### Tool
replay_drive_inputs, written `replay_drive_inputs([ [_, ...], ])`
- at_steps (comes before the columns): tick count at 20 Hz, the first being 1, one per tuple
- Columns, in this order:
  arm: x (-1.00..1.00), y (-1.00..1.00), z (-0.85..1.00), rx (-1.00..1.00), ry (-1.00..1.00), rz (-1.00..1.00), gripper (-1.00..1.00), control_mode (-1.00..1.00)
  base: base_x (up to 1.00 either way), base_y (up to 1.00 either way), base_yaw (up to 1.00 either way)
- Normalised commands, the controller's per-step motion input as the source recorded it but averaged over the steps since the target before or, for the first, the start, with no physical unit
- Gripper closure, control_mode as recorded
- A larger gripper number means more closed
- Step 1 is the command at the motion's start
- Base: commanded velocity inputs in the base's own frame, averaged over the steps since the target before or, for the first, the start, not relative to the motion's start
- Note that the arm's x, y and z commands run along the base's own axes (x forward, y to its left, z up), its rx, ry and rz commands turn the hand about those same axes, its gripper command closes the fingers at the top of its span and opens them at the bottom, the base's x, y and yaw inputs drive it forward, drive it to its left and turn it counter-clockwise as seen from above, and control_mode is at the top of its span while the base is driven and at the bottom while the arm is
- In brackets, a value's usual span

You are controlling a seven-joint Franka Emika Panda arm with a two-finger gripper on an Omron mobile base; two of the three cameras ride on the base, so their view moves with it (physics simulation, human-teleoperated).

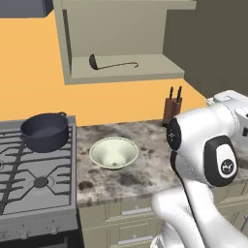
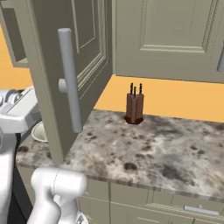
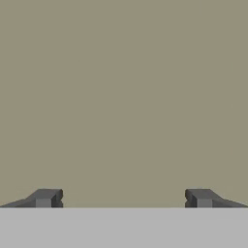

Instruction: Open the cabinet and move the ladle to the pot. Then close the cabinet.

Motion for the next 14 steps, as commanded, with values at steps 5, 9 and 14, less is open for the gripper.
replay_drive_inputs([
  [5,-0.39,0.6,0.0,0.0,0.0,0.17,-1.0,-1.0,0.0,0.0,0.0],
  [9,-0.41,1.0,0.0,0.0,0.0,0.43,-1.0,-1.0,0.0,0.0,0.0],
  [14,0.03,0.83,0.0,0.05,0.06,0.51,-1.0,-1.0,0.0,0.0,0.0],
])
